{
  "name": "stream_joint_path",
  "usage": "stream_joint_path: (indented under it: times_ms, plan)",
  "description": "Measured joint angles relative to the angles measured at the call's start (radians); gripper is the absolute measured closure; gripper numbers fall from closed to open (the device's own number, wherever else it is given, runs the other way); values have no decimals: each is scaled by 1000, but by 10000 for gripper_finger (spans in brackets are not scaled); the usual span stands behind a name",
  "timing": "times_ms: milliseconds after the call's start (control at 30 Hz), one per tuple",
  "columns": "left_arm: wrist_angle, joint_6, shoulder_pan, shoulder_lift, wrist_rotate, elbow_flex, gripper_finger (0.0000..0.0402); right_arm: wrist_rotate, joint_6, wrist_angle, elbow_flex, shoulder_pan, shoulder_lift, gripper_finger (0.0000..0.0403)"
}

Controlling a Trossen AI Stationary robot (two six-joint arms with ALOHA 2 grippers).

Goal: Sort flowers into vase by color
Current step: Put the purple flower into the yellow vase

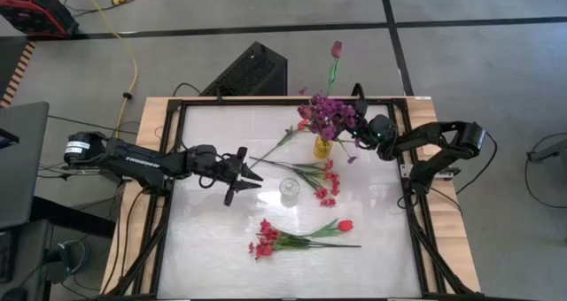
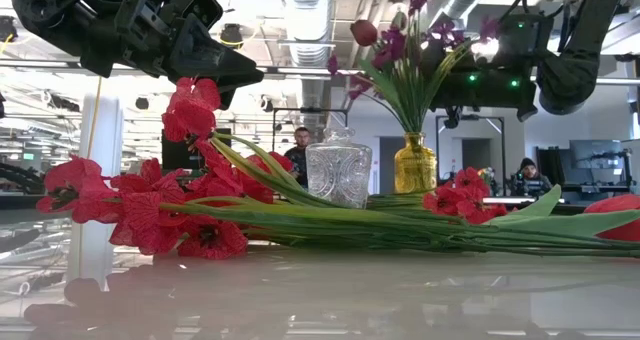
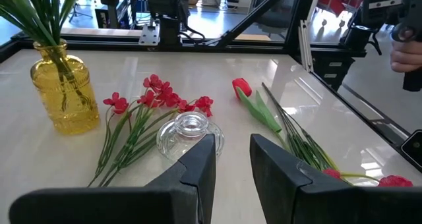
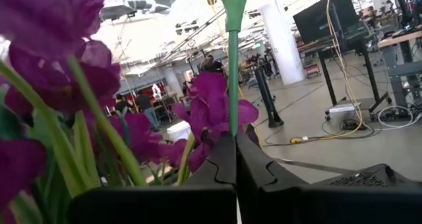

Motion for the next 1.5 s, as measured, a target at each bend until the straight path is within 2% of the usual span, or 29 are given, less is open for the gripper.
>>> stream_joint_path:
  times_ms: [567, 700, 867, 1100, 1500]
  plan:
    - [-8, 13, 0, 0, 0, 0, 319, -33, -183, 12, 0, 0, 0, 386]
    - [-8, 14, 0, 0, -4, 0, 319, -33, -190, 79, 0, 3, 0, 386]
    - [-8, 14, 0, 0, -5, 0, 319, -33, -190, 58, -2, 4, 0, 386]
    - [-8, 19, 0, 0, -6, 0, 319, -14, -200, 138, -72, 18, 0, 385]
    - [-3, 25, 0, 0, -30, 0, 319, 4, -229, 139, -113, 43, 0, 385]
